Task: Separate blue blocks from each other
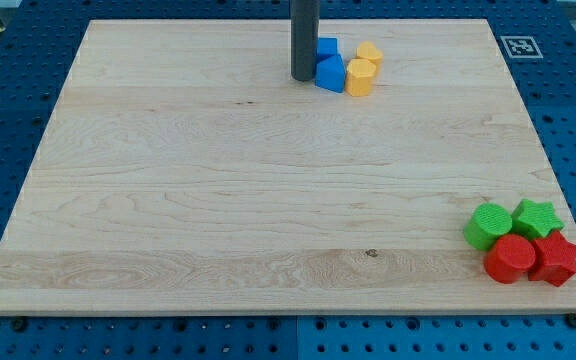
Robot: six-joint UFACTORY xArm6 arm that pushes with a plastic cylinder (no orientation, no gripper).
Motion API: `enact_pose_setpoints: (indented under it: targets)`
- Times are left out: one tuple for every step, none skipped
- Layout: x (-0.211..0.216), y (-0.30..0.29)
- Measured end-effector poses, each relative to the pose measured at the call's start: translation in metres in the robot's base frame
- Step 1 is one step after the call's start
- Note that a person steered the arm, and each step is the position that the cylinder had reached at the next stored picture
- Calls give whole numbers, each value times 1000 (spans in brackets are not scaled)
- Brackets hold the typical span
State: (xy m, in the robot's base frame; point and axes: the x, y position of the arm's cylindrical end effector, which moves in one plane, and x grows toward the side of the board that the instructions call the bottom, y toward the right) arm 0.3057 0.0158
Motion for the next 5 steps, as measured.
enact_pose_setpoints:
  targets:
    - [-4,13]
    - [-4,26]
    - [-19,30]
    - [-3,48]
    - [26,50]
